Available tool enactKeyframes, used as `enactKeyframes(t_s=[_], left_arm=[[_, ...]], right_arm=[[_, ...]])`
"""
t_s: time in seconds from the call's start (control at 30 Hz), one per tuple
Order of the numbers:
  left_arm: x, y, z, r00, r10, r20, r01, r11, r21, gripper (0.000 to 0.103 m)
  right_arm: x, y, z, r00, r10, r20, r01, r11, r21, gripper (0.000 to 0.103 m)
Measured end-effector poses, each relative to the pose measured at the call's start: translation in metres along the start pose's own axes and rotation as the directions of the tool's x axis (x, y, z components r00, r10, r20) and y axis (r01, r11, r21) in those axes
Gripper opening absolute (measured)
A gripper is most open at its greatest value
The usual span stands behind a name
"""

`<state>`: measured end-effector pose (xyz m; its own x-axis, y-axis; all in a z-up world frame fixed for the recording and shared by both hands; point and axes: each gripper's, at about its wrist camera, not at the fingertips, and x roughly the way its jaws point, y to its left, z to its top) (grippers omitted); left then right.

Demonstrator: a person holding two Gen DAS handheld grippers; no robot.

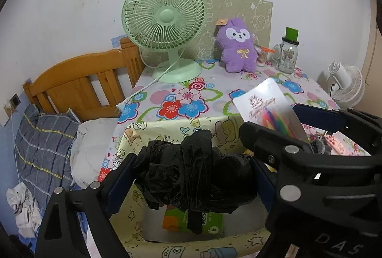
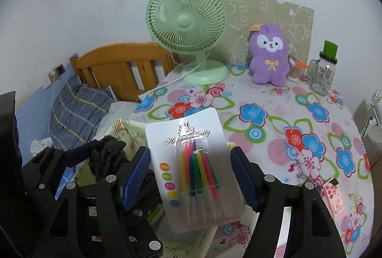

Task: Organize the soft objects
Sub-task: 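Carry the black bag with the left gripper while the right carries the candle card over the box, then lower the bag and candle card into the box and open both grippers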

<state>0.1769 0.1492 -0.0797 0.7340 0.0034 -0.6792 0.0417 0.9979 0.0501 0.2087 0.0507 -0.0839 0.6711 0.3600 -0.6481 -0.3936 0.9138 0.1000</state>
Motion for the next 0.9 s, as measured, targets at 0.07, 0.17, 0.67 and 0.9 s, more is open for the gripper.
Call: enactKeyframes(t_s=[0.07, 0.17, 0.67, 0.9], left_arm=[[0.003, 0.001, -0.002, 1.0, 0.003, -0.009, -0.003, 1.0, 0.002, 0.095], [0.007, 0.002, -0.006, 1.0, -0.002, -0.027, 0.002, 1.0, -0.003, 0.096], [0.019, 0.003, -0.02, 0.996, -0.005, -0.094, 0.009, 0.999, 0.04, 0.103], [0.013, 0.001, -0.022, 0.994, -0.014, -0.106, 0.018, 0.999, 0.042, 0.103]], right_arm=[[0.005, -0.001, -0.002, 1.0, 0.008, -0.012, -0.008, 1.0, 0.005, 0.072], [0.011, 0.0, -0.006, 1.0, 0.006, -0.029, -0.006, 1.0, 0.005, 0.072], [0.032, 0.016, -0.021, 0.993, -0.022, -0.115, 0.013, 0.997, -0.073, 0.079], [0.024, 0.018, -0.023, 0.993, -0.03, -0.118, 0.021, 0.996, -0.084, 0.081]])
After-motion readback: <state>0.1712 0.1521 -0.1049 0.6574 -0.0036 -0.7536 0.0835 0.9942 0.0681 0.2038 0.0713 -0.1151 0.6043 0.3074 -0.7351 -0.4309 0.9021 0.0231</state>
